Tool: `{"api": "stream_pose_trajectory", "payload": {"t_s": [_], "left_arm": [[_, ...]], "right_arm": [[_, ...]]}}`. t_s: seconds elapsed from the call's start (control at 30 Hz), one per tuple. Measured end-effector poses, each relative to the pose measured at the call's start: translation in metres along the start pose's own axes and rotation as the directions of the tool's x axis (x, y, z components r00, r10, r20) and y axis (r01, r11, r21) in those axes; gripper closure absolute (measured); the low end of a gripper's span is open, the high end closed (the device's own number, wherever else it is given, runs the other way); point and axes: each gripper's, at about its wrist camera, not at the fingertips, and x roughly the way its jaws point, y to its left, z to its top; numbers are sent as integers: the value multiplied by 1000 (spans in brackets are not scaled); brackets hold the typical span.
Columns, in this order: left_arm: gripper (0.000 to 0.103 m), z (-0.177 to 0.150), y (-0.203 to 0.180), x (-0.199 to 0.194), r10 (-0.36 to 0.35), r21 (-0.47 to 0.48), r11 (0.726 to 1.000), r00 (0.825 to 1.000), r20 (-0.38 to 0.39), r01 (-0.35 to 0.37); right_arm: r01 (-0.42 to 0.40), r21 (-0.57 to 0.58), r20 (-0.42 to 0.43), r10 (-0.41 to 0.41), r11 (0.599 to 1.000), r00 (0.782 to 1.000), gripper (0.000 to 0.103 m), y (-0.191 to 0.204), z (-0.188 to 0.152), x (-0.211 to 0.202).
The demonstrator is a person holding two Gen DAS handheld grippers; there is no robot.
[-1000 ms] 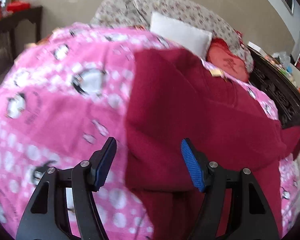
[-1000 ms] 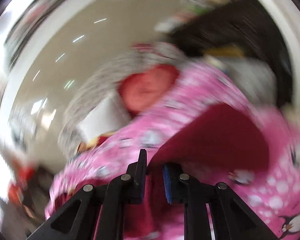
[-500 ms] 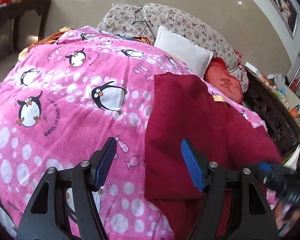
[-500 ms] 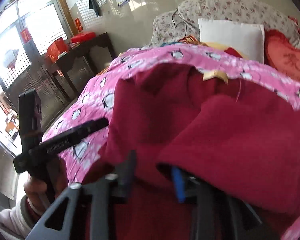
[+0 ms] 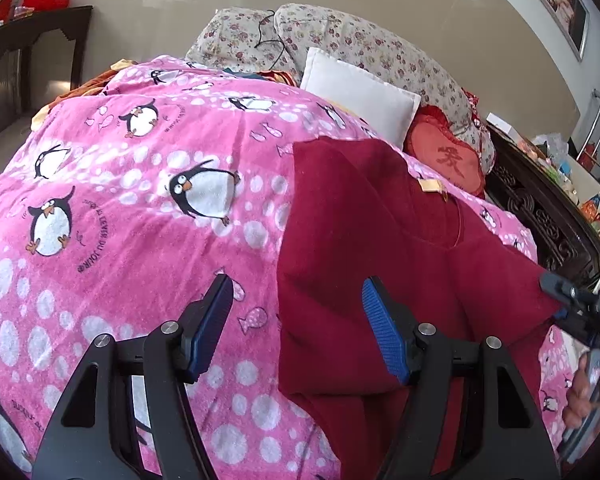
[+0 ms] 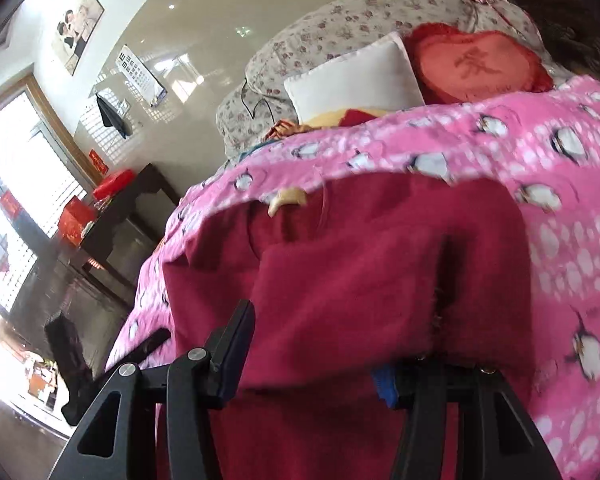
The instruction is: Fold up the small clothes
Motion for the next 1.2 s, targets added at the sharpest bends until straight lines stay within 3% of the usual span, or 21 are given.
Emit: {"api": "stream_pose_trajectory", "payload": {"t_s": [0.1, 0.13, 0.2, 0.3, 0.43, 0.63, 0.83, 1.03, 1.07, 1.13, 1.17, 1.2], "left_arm": [[36, 4, 10, -5, -38, -44, 998, 999, 18, 39], [36, 5, 13, -6, -60, -59, 996, 998, 20, 61], [32, 7, 17, -8, -89, -79, 993, 996, 22, 90], [28, 8, 17, -9, -108, -85, 990, 994, 27, 110], [28, 9, 16, -9, -131, -92, 987, 991, 22, 133], [28, 9, 25, -13, -178, -149, 972, 984, 32, 180], [21, 9, 36, -18, -247, -227, 941, 968, 47, 251], [21, 3, 17, -5, -260, -163, 954, 965, -44, 250], [24, 1, 8, -5, -259, -123, 960, 964, -51, 252], [55, -1, -9, -8, -224, -32, 974, 973, -58, 223], [79, -1, -20, -8, -198, 27, 979, 978, -69, 200], [90, 0, -33, -9, -179, 85, 979, 981, -76, 185]], "right_arm": [[-110, -130, 47, 117, 985, 992, 50, 51, 11, 4], [-177, -169, 19, 183, 970, 983, 50, 71, 13, 11], [-205, -202, -23, 204, 958, 979, 50, 93, 11, 20], [-180, -234, -16, 182, 955, 983, 50, 99, 6, 19], [-153, -187, -51, 145, 970, 988, 50, 69, -8, 6], [15, -179, 13, -13, 984, 1000, 50, 28, -21, -32], [43, -110, -21, -46, 993, 999, 50, -10, -27, -37], [53, -121, -3, -53, 991, 999, 50, -13, -28, -42], [58, -129, 11, -57, 990, 998, 50, -13, -28, -46], [81, -143, 62, -73, 986, 995, 50, -11, -27, -55], [85, -143, 82, -74, 986, 994, 50, -13, -26, -58], [88, -138, 99, -75, 987, 992, 50, -15, -25, -61]]}}
